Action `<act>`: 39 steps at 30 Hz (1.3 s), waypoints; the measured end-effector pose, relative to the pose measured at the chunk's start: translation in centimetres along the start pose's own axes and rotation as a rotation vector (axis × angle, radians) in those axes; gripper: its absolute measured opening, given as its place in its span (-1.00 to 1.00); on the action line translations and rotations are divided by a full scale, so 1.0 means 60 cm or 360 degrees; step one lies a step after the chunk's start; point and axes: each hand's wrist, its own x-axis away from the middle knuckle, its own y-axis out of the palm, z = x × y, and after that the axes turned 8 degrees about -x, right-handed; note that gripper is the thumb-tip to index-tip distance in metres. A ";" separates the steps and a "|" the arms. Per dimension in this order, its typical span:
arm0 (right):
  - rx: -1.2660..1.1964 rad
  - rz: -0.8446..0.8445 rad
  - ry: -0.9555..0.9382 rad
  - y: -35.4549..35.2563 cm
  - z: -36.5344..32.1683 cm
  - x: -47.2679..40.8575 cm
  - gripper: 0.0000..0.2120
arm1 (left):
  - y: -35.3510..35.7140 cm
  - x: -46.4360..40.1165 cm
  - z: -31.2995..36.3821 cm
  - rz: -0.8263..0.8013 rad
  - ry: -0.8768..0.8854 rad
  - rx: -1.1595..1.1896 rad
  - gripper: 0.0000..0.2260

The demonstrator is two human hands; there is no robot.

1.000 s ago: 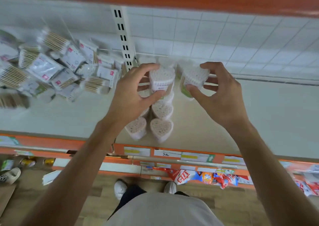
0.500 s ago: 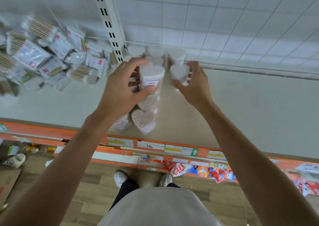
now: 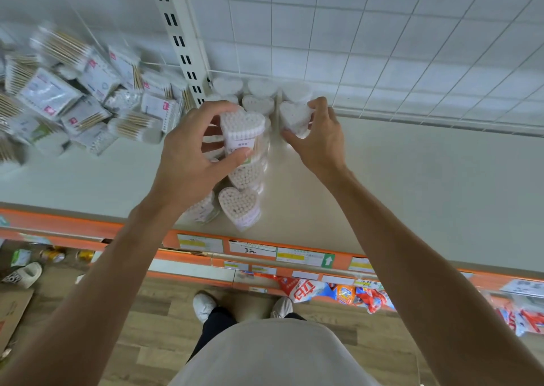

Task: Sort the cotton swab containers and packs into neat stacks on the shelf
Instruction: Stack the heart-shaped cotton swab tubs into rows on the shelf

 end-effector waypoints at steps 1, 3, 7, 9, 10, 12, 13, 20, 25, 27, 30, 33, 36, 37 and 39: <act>0.0005 0.0015 0.0005 0.002 0.000 -0.002 -0.38 | -0.002 0.001 -0.001 0.0000 0.0008 -0.0012 -0.50; 0.0017 0.0033 0.0011 0.003 0.000 -0.005 -0.38 | -0.008 0.004 -0.005 0.0007 0.0005 -0.0021 -0.50; -0.0012 0.0044 0.0009 0.006 0.002 -0.010 -0.39 | -0.023 0.011 -0.010 0.0054 -0.0039 0.0000 -0.50; -0.0021 0.0049 0.0010 0.009 0.003 -0.010 -0.38 | -0.028 0.013 -0.011 0.0069 -0.0040 0.0000 -0.51; -0.0024 0.0051 0.0012 0.010 0.004 -0.010 -0.37 | -0.030 0.014 -0.011 0.0074 -0.0043 0.0004 -0.51; -0.0034 0.0065 0.0016 0.013 0.003 -0.010 -0.35 | -0.030 0.016 -0.009 0.0079 -0.0053 0.0027 -0.51; -0.0030 0.0067 0.0020 0.014 0.004 -0.010 -0.34 | -0.030 0.017 -0.008 0.0078 -0.0058 0.0040 -0.52; 0.0032 -0.0127 0.0108 -0.035 -0.035 0.017 -0.07 | -0.041 0.025 -0.005 0.0061 0.0003 0.0002 -0.51; -0.0235 -0.0337 0.0004 -0.125 -0.114 0.135 -0.38 | -0.045 0.052 -0.003 0.0050 0.0217 -0.0197 -0.47; -0.0336 -0.0381 -0.0046 -0.130 -0.140 0.176 -0.43 | -0.029 0.056 0.010 0.0018 0.0309 -0.0242 -0.48; -0.0358 -0.0327 -0.0068 -0.119 -0.160 0.197 -0.46 | 0.006 0.053 0.035 -0.0022 0.0427 -0.0304 -0.50; -0.0356 -0.0191 -0.0082 -0.122 -0.163 0.196 -0.47 | 0.030 0.048 0.049 -0.0012 0.0477 -0.0305 -0.46; -0.0383 -0.0107 -0.0030 -0.136 -0.160 0.194 -0.48 | 0.043 0.042 0.056 0.0007 0.0488 -0.0276 -0.45; -0.0369 -0.0091 -0.0020 -0.140 -0.159 0.195 -0.48 | 0.047 0.042 0.058 -0.0002 0.0482 -0.0265 -0.44; -0.0320 -0.0084 -0.0025 -0.145 -0.154 0.194 -0.50 | 0.050 0.041 0.062 -0.0090 0.0447 -0.0236 -0.40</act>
